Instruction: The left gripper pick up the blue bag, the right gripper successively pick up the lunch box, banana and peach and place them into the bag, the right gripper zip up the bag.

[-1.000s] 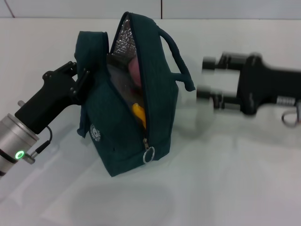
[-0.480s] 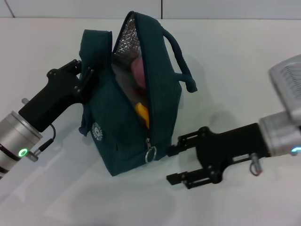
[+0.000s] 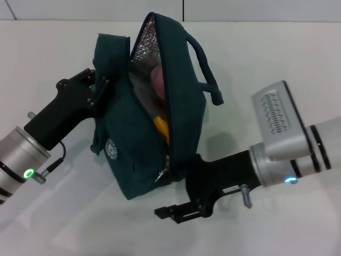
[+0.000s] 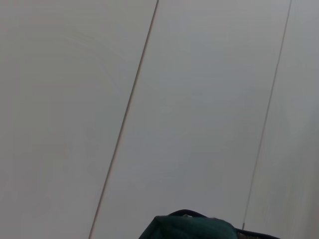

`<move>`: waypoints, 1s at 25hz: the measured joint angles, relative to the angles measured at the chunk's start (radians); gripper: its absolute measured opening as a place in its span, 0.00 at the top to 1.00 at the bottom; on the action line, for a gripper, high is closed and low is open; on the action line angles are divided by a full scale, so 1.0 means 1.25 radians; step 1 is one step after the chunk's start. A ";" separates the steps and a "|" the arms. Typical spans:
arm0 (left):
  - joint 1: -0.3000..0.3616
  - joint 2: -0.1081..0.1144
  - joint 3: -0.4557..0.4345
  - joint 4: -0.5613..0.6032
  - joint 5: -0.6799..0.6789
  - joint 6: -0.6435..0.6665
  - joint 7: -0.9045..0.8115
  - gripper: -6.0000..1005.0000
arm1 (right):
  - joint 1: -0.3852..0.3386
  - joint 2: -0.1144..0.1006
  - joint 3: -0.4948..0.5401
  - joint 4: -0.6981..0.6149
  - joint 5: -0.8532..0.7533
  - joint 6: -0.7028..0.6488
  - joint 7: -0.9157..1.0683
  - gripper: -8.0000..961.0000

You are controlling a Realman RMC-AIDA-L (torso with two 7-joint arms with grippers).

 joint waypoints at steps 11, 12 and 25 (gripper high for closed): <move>0.002 0.002 0.001 -0.013 -0.002 0.000 0.002 0.79 | -0.042 -0.008 -0.054 -0.051 0.034 0.066 -0.017 0.35; 0.002 0.002 0.001 -0.013 -0.001 0.000 0.002 0.79 | -0.048 -0.011 -0.044 -0.052 0.032 0.062 -0.018 0.35; -0.003 0.003 0.001 -0.013 0.000 -0.008 0.004 0.79 | -0.099 -0.014 0.263 -0.058 -0.173 -0.155 -0.017 0.35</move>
